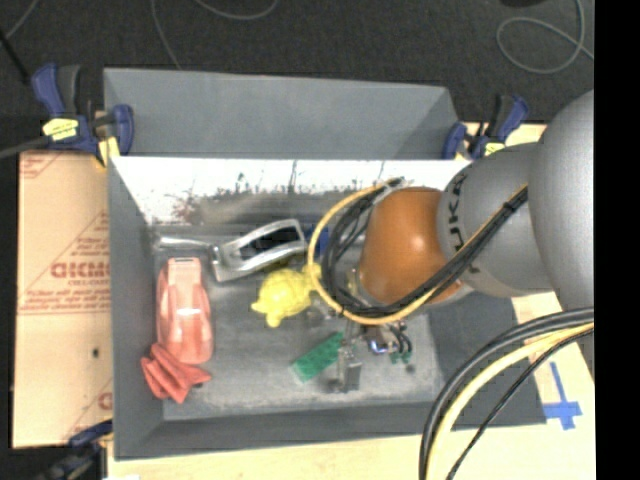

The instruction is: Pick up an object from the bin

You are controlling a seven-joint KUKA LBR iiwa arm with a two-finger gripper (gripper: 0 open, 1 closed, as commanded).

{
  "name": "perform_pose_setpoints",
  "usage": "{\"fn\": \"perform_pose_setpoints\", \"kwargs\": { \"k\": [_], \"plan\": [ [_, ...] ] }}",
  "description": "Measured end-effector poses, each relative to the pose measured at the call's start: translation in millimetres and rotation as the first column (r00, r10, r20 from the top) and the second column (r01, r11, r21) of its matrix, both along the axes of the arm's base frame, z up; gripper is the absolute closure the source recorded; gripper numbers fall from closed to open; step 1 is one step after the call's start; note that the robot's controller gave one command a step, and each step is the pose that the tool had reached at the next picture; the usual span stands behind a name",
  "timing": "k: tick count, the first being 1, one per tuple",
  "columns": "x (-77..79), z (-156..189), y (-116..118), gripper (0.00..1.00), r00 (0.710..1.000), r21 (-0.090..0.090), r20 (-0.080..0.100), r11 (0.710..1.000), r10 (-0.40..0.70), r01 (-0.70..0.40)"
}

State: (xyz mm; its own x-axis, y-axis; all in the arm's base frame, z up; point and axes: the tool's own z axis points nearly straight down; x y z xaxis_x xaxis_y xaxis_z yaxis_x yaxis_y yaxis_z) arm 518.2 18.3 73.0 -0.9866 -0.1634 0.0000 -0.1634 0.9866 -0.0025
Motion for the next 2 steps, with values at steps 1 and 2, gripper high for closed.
{"fn": "perform_pose_setpoints", "kwargs": {
  "k": [1,2],
  "plan": [
    [-19.7,-1.8,1.7,1.00,1.000,0.002,0.012,1.000,0.020,-0.020],
    [-19.7,-1.8,1.7,1.00,1.000,0.002,0.012,1.000,0.020,-0.020]
  ]
}}
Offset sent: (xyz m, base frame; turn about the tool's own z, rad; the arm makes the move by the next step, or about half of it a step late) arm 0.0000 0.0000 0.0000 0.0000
